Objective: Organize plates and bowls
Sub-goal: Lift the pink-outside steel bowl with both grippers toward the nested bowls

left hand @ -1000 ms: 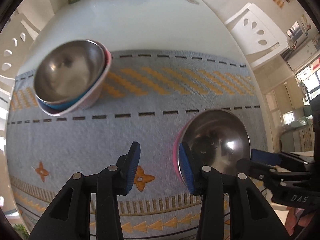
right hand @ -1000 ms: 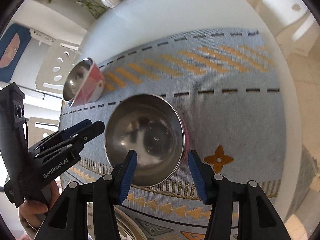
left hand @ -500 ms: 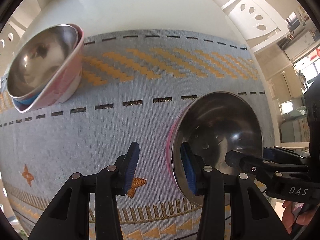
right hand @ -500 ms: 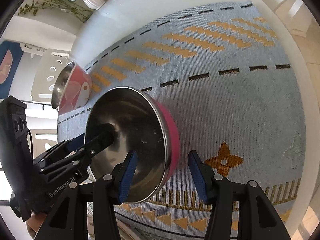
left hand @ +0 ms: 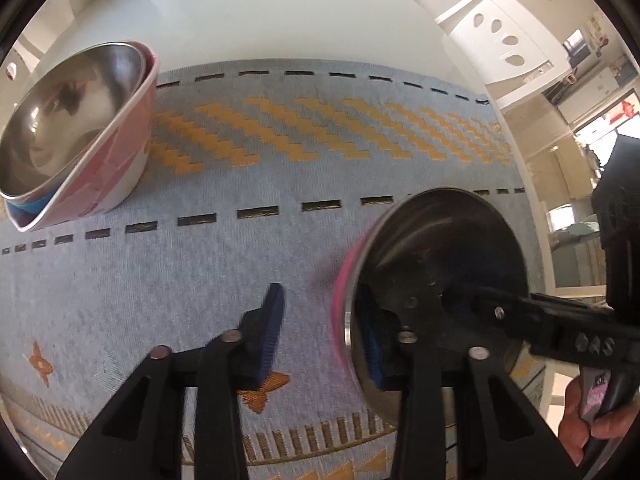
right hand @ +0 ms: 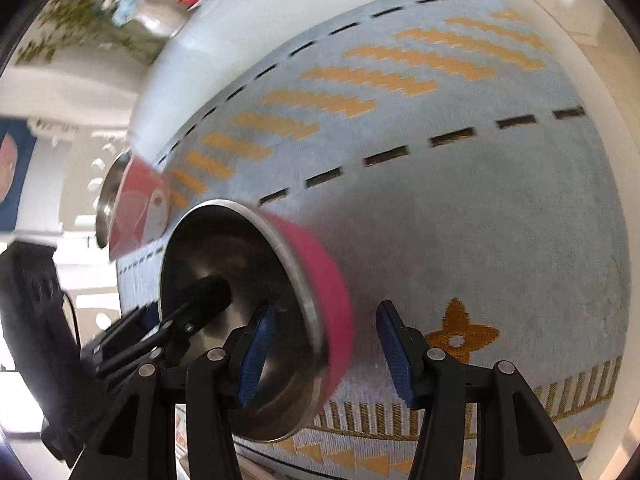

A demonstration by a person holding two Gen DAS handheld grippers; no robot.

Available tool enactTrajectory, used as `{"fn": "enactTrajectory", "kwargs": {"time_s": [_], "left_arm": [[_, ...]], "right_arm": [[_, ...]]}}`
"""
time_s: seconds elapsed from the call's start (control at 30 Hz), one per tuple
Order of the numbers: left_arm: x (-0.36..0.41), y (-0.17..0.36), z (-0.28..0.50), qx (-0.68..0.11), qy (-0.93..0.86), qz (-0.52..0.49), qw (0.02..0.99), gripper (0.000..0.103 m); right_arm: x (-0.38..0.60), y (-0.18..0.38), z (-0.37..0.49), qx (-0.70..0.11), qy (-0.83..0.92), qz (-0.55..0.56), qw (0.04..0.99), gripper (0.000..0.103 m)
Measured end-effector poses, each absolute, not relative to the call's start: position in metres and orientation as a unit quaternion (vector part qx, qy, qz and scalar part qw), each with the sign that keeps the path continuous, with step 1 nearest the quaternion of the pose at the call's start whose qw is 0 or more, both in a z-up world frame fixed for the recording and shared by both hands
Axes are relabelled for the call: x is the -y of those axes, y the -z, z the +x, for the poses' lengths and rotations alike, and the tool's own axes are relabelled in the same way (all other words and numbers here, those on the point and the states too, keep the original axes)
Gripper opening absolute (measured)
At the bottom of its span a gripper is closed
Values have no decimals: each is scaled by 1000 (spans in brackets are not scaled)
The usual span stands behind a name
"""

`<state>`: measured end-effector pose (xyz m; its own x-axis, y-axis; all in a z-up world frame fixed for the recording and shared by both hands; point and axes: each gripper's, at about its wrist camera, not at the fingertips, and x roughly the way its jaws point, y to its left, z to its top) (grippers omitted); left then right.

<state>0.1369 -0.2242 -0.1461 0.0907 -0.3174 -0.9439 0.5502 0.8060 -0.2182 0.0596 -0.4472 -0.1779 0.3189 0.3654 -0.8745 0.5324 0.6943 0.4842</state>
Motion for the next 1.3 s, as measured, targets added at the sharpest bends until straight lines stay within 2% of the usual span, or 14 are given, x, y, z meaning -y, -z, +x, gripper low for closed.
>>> {"fn": "enactTrajectory", "kwargs": {"time_s": [0.07,0.13,0.2,1.3], "left_arm": [[224,145,136,-602,303,97,733,23],[224,144,135,-598,306,100,734,16],[225,143,136,-597,304,99,736,14],[176,69,185,-586,243,55,771,14]], "right_arm": [[449,174,59,-573,55,393,717,29],[445,170,63,-579,52,379,720,26],[440,167,67,-582,46,365,725,26],[409,96,136,-558,3,366,745,26]]}}
